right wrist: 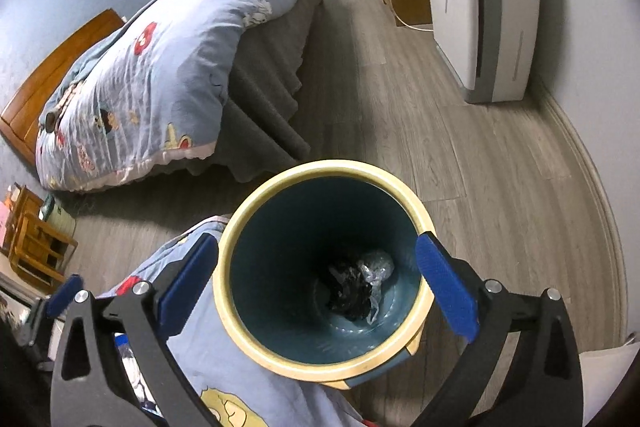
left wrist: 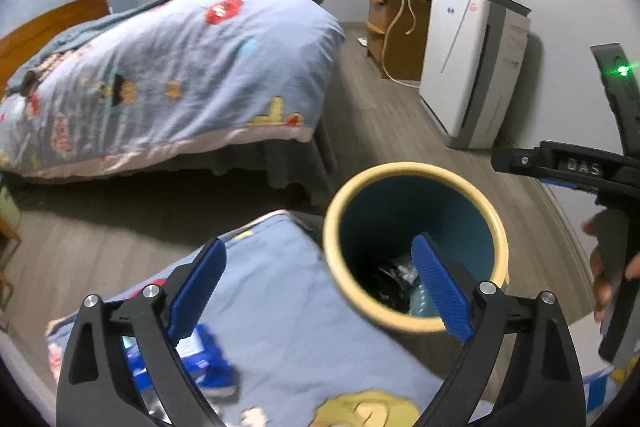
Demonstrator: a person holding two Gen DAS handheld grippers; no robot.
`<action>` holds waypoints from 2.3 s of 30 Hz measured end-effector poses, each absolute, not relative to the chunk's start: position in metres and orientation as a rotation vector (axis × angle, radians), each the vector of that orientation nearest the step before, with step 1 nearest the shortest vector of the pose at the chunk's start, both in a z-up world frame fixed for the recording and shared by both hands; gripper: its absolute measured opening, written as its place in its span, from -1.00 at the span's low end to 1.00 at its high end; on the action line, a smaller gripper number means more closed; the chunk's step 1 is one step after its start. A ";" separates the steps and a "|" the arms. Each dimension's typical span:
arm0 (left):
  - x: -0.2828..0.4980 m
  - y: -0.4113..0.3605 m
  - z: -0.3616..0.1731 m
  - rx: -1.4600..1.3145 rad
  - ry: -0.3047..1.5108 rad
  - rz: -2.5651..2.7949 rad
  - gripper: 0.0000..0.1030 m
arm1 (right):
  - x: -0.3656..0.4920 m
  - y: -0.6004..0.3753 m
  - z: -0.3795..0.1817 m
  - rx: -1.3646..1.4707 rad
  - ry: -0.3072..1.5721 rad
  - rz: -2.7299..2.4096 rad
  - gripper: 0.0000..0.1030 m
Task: Collect trash
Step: 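Carry the plastic bag over the bin and open the right gripper, then grasp the toothpaste tube with left gripper while right gripper grasps blue tissue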
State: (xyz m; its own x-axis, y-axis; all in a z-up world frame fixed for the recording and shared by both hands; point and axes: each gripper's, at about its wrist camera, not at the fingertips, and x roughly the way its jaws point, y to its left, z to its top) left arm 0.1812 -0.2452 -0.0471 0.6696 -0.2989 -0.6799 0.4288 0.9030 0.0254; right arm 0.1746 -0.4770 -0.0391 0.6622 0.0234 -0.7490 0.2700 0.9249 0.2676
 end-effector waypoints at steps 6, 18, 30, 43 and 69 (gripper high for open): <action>0.141 -0.178 -0.014 0.138 0.693 -0.347 0.86 | 0.164 -0.438 -0.023 0.336 0.833 -0.075 0.89; 0.059 -0.060 0.008 0.077 0.662 -0.156 0.88 | 0.133 -0.319 -0.009 0.258 0.857 0.050 0.89; 0.007 0.050 -0.062 0.019 0.791 0.069 0.89 | 0.096 -0.237 -0.064 0.204 0.984 0.038 0.89; 0.012 0.081 -0.131 0.016 1.038 0.137 0.89 | 0.076 -0.218 -0.117 0.219 1.126 0.048 0.89; 0.024 0.083 -0.195 0.008 1.287 0.106 0.20 | 0.078 -0.198 -0.178 0.113 1.362 0.146 -0.39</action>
